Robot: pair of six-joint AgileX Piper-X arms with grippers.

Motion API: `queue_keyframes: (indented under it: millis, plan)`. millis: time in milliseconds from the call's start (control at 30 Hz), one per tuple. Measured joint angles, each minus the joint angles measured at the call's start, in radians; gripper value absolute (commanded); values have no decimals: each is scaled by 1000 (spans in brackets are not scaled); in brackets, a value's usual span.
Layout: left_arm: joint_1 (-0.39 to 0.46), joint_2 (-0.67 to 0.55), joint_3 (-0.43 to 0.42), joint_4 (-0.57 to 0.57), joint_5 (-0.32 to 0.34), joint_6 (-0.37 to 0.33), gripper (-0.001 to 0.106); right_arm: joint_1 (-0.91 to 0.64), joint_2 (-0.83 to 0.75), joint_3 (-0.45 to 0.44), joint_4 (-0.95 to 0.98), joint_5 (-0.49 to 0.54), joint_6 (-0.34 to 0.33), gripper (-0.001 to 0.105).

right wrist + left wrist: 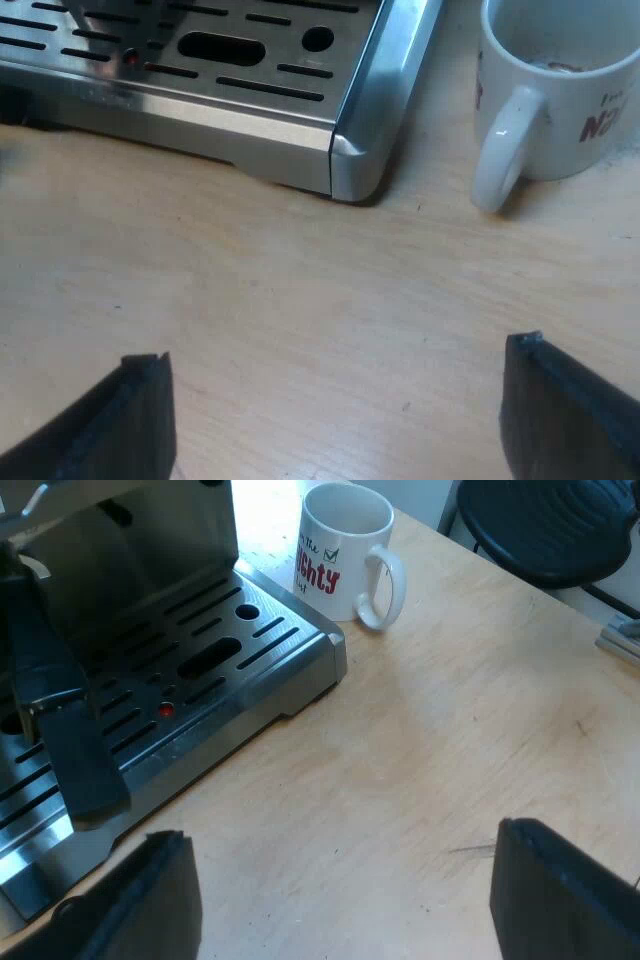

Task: Place mug into machine

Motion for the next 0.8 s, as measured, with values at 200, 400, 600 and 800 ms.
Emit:
queue_keyframes:
  millis: [200,400,600,800]
  plan:
    - [0,0,0,-22,0,0,63,0,22,0,-7,0,6,68]
    - [0,0,0,-136,2,0,63,0,55,0,-9,10,39,68]
    - [0,0,0,-175,6,0,63,0,91,0,-23,30,89,68]
    - [0,0,0,-177,7,0,63,0,121,30,-121,30,149,68]
